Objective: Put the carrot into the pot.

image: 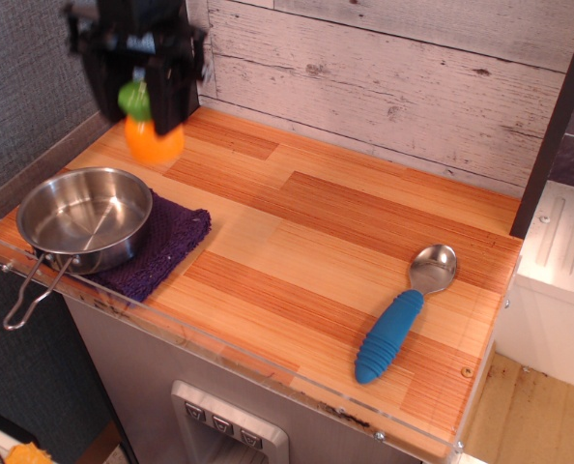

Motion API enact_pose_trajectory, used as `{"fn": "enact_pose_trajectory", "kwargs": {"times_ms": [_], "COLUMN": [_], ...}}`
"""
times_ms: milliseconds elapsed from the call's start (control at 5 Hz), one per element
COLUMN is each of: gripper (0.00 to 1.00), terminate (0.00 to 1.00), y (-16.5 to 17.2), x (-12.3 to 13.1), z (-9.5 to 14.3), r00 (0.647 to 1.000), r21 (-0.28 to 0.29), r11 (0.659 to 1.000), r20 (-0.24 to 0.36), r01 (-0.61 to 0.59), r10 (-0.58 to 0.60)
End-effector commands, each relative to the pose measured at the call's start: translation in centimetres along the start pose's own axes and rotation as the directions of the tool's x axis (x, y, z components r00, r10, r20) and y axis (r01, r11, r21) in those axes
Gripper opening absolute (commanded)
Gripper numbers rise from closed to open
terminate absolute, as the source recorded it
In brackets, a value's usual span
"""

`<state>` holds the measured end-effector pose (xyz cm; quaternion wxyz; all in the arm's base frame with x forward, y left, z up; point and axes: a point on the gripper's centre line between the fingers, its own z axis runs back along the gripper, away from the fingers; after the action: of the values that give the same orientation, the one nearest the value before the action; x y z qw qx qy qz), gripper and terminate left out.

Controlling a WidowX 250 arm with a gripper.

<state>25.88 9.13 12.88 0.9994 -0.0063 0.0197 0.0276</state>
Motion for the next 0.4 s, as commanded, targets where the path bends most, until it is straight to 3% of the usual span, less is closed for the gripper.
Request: {"fn": "enact_pose_trajectory", "kwargs": {"times_ms": [0,200], "gripper": [0.0,0.0], "terminate": [0.0,0.0], "y": [3.3,4.7], "x": [-3.6,-3.6], "z": [-1.6,-2.6], "r00": [0.995,0.991], "r21": [0.068,0.072], "r11": [0.993,0.989], "r20": [-0.012,-0.01], "r01": [-0.095,-0.131], "r10": [0.097,0.132]}}
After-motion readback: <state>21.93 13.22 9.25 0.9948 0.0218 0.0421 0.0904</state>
